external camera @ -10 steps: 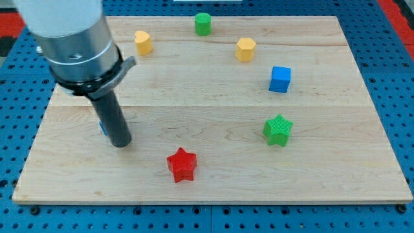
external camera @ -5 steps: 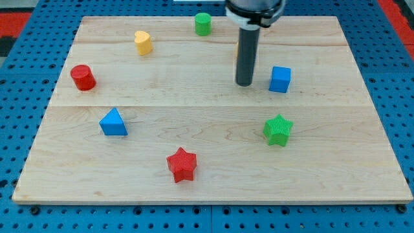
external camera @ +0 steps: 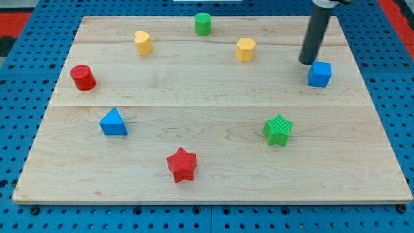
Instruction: Push the blue cube to the right side of the board
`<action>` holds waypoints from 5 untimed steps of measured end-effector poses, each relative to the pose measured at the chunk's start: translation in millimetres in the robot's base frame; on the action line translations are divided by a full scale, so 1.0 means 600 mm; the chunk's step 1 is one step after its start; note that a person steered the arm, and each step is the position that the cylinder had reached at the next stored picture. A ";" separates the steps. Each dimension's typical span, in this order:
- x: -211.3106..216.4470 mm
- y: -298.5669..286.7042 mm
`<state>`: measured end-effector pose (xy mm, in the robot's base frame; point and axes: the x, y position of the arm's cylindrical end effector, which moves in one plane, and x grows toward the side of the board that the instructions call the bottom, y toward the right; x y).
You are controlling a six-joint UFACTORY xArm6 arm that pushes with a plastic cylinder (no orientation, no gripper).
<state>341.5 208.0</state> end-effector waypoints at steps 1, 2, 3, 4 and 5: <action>0.030 0.017; -0.010 0.020; -0.088 0.021; -0.147 0.025; -0.178 0.026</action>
<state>235.0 223.8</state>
